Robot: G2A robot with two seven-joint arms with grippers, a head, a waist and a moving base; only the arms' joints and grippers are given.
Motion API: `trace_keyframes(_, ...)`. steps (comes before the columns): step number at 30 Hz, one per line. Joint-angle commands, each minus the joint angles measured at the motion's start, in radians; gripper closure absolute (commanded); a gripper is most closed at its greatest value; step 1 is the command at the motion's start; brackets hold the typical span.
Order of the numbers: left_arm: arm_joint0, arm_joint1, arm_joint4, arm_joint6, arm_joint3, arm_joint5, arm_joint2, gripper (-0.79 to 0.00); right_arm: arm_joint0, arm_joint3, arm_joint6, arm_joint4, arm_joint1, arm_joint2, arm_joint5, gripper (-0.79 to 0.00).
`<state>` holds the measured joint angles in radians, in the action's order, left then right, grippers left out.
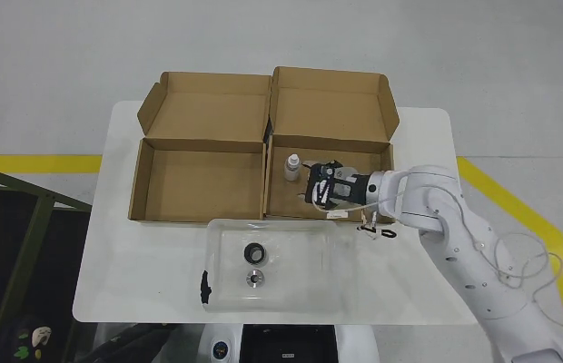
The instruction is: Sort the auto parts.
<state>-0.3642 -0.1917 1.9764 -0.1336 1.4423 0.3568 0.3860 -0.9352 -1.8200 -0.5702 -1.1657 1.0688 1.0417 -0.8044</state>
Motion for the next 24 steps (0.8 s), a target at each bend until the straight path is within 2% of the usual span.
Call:
trace_keyframes(1, 0.0, 0.0, 0.0, 0.0, 0.0, 0.0, 0.0, -0.785, -0.026, -0.044, 0.004, -0.006, -0.002, -0.002, 0.006, -0.453)
trace_keyframes(3, 0.0, 0.0, 0.0, 0.0, 0.0, 0.0, 0.0, -0.785, -0.052, -0.074, 0.016, -0.011, -0.002, -0.013, 0.024, -0.468)
trace_keyframes(6, 0.0, 0.0, 0.0, 0.0, 0.0, 0.0, 0.0, -0.785, -0.088, -0.097, 0.059, -0.016, 0.003, -0.046, 0.057, -0.437)
trace_keyframes(10, 0.0, 0.0, 0.0, 0.0, 0.0, 0.0, 0.0, -0.785, -0.114, -0.118, 0.113, -0.048, 0.011, -0.101, 0.082, -0.48)
trace_keyframes(13, 0.0, 0.0, 0.0, 0.0, 0.0, 0.0, 0.0, -0.785, -0.113, -0.128, 0.131, -0.072, 0.018, -0.142, 0.081, -0.517)
trace_keyframes(19, 0.0, 0.0, 0.0, 0.0, 0.0, 0.0, 0.0, -0.785, -0.09, -0.122, 0.143, -0.098, 0.033, -0.202, 0.077, -0.48)
trace_keyframes(24, 0.0, 0.0, 0.0, 0.0, 0.0, 0.0, 0.0, -0.785, -0.075, -0.101, 0.145, -0.113, 0.046, -0.256, 0.074, -0.486)
